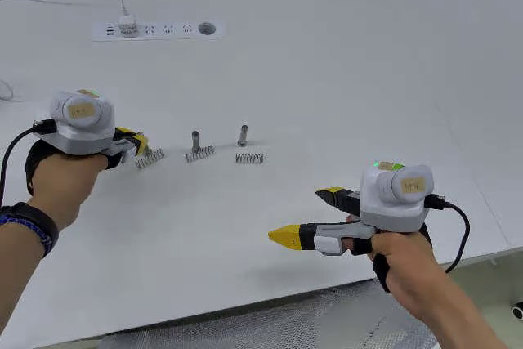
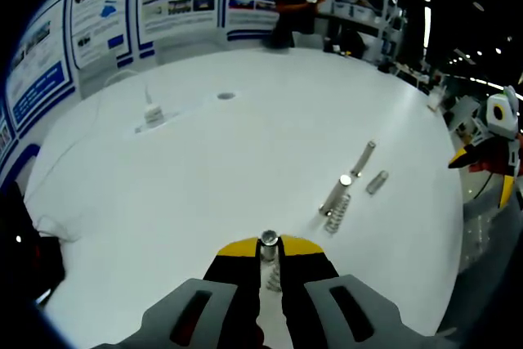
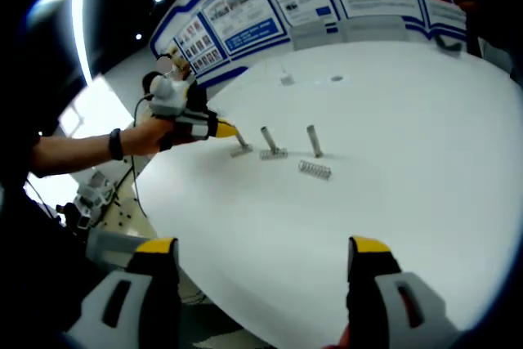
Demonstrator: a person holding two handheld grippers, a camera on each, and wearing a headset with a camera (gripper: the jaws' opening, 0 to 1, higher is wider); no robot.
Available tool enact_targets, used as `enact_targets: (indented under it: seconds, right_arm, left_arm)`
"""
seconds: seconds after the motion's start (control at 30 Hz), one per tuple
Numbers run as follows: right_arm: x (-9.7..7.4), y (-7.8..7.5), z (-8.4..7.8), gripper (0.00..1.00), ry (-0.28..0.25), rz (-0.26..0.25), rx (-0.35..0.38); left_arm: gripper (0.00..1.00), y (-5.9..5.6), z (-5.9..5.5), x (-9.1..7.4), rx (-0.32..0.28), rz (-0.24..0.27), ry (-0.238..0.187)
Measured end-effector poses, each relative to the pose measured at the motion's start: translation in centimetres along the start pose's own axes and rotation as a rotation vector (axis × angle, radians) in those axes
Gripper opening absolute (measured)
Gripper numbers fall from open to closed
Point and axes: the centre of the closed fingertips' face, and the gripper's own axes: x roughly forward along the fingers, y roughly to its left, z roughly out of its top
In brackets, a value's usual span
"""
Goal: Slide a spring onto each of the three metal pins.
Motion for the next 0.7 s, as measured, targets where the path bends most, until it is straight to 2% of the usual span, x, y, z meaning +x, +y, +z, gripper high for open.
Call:
enact_targets:
  seconds: [0.4, 0.7]
  right_arm:
    - [-0.1, -0.1, 0.2, 0.86, -0.004, -0.002, -0.003]
    - [0.0, 0.1, 0.1, 0.86, -0.004, 0.002, -0.002]
  left_arm:
    - [0.07, -1.1, -0.2, -0.2, 0.013, -0.014, 0.002]
    - [0.08, -1.3, -0.3, -0.2, 0.044, -0.022, 0.006]
